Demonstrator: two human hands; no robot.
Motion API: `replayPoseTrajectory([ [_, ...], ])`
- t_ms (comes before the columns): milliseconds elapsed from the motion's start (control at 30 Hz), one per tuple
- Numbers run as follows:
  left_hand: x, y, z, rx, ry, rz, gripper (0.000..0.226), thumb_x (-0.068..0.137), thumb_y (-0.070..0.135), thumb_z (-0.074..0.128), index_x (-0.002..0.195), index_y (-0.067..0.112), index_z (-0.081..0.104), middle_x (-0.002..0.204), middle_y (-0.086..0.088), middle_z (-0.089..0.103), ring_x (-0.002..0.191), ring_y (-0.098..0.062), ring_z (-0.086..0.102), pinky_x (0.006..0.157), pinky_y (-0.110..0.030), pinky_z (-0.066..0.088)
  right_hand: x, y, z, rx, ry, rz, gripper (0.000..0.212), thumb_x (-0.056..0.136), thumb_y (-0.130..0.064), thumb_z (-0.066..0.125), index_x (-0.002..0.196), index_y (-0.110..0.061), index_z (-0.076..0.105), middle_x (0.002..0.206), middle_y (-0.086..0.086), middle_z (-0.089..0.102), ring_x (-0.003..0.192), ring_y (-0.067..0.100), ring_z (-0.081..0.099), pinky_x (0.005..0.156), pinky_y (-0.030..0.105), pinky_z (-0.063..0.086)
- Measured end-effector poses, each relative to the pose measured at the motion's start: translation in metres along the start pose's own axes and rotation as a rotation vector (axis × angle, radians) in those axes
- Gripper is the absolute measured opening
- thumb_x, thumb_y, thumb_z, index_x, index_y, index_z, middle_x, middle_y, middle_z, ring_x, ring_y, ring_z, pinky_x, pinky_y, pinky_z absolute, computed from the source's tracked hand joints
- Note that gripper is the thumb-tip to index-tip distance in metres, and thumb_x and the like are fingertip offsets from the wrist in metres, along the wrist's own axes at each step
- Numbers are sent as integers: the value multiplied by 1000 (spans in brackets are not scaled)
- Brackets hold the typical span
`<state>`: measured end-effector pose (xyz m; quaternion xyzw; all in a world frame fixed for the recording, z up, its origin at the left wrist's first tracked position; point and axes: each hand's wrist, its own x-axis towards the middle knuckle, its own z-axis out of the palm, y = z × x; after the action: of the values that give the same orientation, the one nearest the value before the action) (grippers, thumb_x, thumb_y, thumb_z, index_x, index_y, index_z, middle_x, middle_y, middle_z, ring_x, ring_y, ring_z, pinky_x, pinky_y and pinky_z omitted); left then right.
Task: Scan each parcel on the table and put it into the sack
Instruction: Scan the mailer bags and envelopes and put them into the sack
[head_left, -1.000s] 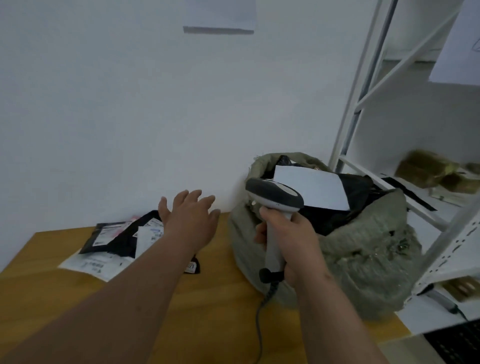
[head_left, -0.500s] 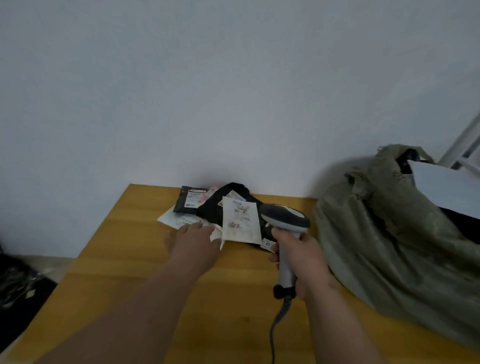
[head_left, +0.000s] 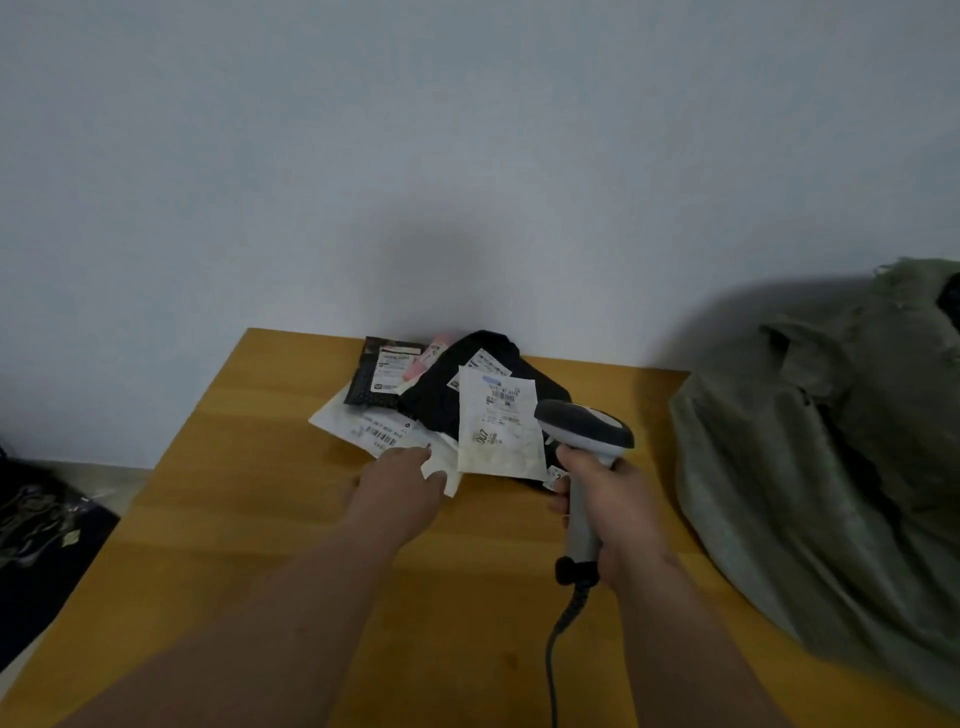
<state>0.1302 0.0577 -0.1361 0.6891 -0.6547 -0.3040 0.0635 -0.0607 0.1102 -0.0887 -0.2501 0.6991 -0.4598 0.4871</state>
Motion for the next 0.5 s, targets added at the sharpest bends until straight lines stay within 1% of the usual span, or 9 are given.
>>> replayPoseTrajectory([
  [33,11,1,3,-46,-11,-11,50,100,37,45,147,21,40,153,-6,36,136,-23,38,110,-37,35,12,1,1,-7,-1,16,15,91,-28,70,94,-13,65,80,9,68,69,20,66,66,34,51],
  [100,32,6,9,-89,-35,-31,50,100,34,47,147,17,40,151,-8,38,133,-24,42,107,-37,39,36,2,1,-18,-16,47,17,91,-29,70,96,-13,66,82,9,69,69,19,67,66,35,52],
  [167,54,12,17,-81,-51,-44,50,100,34,47,146,16,41,150,-8,40,132,-23,43,106,-37,40,60,7,1,-20,-43,71,19,91,-29,69,100,-11,66,82,9,69,67,20,66,65,35,51],
  [267,82,23,28,-58,-41,-53,49,99,35,49,145,17,42,147,-7,43,131,-23,44,108,-41,38,95,15,2,-28,-72,126,21,92,-29,68,103,-11,66,85,8,68,70,21,67,67,37,50],
  [367,108,31,40,-37,-22,3,45,98,32,52,140,16,48,142,-8,45,127,-23,45,106,-39,39,129,22,6,-19,-63,187,19,92,-28,69,104,-13,65,92,8,69,76,22,68,73,42,55],
  [400,116,33,43,-27,-18,12,46,98,32,52,141,16,47,143,-8,44,127,-23,44,106,-37,39,140,25,7,-11,-52,200,19,91,-28,70,103,-13,66,93,8,70,79,23,69,77,44,56],
  [500,134,39,49,-70,-33,-70,54,98,33,52,147,14,39,150,-8,35,131,-25,42,108,-37,36,164,34,10,-28,-23,225,18,88,-31,72,99,-17,68,100,6,71,94,27,68,89,51,56],
])
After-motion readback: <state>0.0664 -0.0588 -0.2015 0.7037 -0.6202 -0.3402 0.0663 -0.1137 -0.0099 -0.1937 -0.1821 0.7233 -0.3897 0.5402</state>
